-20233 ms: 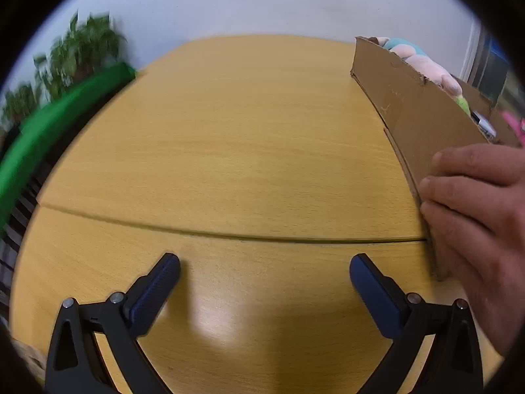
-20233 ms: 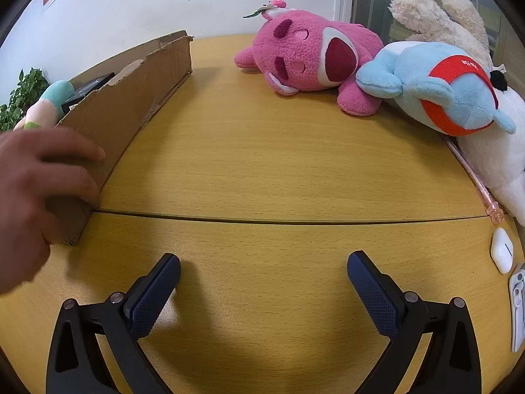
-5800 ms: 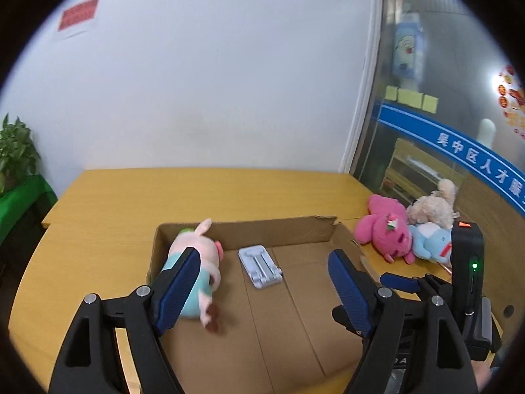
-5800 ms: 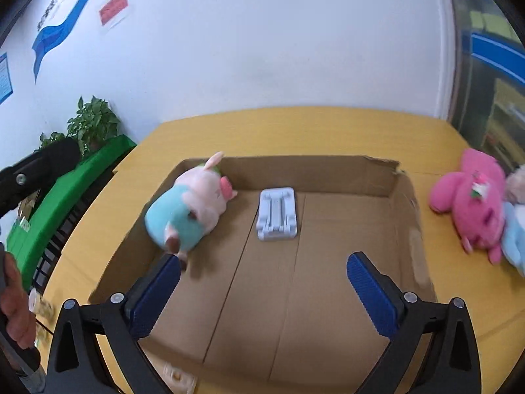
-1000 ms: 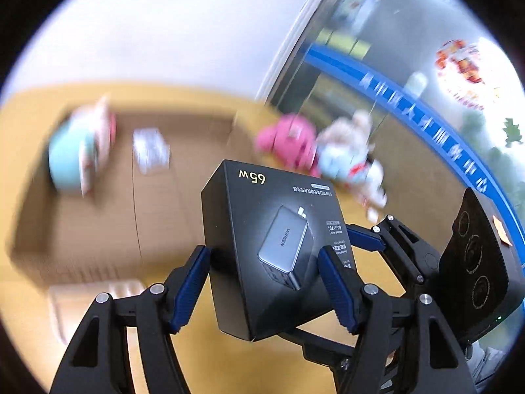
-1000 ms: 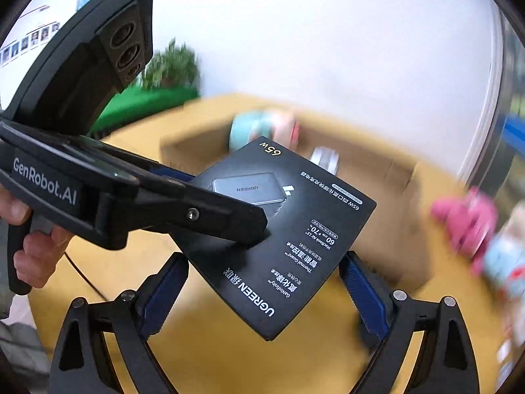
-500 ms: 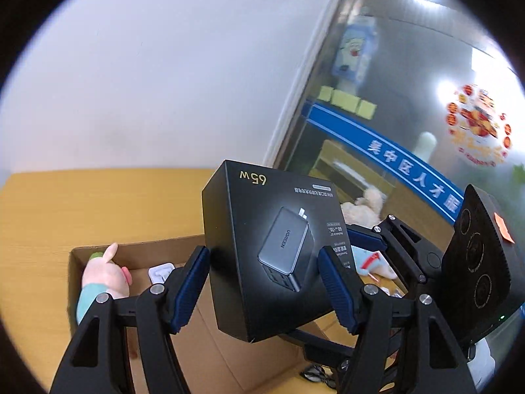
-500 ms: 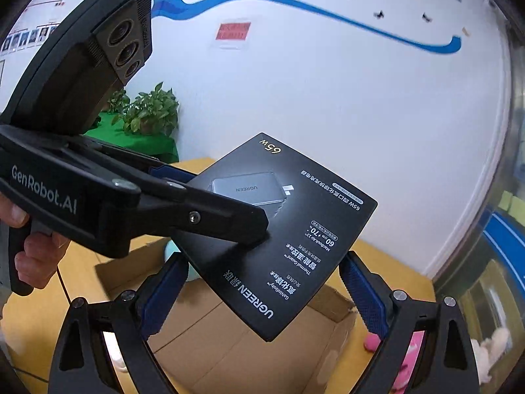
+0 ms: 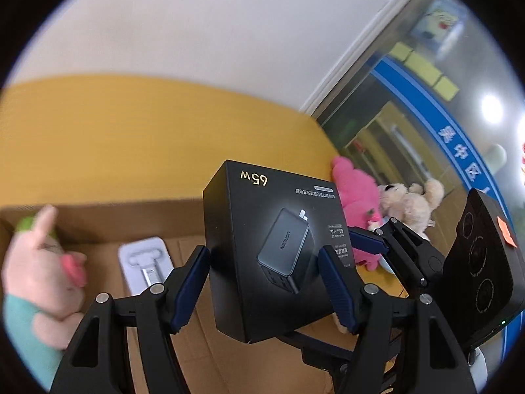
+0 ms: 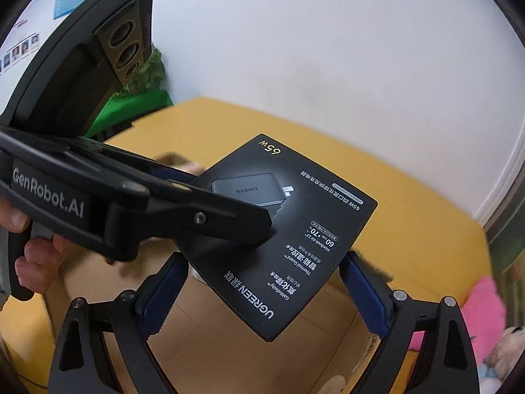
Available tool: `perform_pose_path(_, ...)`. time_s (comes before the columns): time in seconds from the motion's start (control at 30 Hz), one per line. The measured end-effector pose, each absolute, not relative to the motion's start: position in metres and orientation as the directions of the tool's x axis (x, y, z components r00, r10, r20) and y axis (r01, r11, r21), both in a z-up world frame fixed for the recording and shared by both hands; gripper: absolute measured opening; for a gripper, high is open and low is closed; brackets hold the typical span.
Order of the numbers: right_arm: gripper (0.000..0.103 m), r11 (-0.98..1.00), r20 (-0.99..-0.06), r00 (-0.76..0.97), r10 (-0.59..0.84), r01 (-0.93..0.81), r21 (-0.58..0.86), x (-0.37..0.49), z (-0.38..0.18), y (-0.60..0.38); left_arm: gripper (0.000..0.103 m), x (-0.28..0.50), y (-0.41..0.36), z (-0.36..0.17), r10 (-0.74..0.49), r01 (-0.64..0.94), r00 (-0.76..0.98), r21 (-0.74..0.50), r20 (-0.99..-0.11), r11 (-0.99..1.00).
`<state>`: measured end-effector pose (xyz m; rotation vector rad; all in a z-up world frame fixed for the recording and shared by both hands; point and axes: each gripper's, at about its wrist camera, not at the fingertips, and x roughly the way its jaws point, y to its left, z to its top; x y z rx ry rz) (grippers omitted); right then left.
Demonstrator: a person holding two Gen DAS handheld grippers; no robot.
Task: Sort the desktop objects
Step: 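Lift the charger box with both grippers toward the cardboard box, then lower the charger box into the cardboard box and open both grippers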
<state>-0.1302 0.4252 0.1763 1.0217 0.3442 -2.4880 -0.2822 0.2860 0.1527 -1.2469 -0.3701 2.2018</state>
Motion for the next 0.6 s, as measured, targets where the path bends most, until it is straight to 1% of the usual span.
perform_pose_path(0.23, 0.094, -0.881, -0.842, -0.456, -0.29, 0.471, 0.048, -0.175, 0.105, 0.454, 0.067, -0.307, 0.307, 0.087, 0.59, -0.25, -0.269, -0.536, -0.762, -0.806)
perform_pose_path(0.37, 0.094, -0.885, -0.888, -0.384, -0.253, 0.463, 0.052, -0.184, 0.078, 0.461, 0.067, -0.309, 0.313, 0.065, 0.589, -0.222, -0.221, -0.548, -0.777, -0.806)
perform_pose_path(0.4, 0.094, -0.886, -0.895, -0.368, -0.251, 0.46, 0.06, -0.185, 0.073, 0.464, 0.067, -0.31, 0.313, 0.056, 0.599, -0.189, -0.201, -0.569, -0.775, -0.8)
perform_pose_path(0.47, 0.093, -0.893, -0.91, -0.337, -0.24, 0.445, 0.071, -0.188, 0.065, 0.469, 0.063, -0.313, 0.314, 0.049, 0.603, -0.162, -0.195, -0.581, -0.774, -0.798)
perform_pose_path(0.6, 0.094, -0.907, -0.935, -0.312, -0.168, 0.421, 0.023, -0.19, 0.056, 0.47, 0.061, -0.309, 0.316, 0.046, 0.599, -0.153, -0.181, -0.58, -0.78, -0.8)
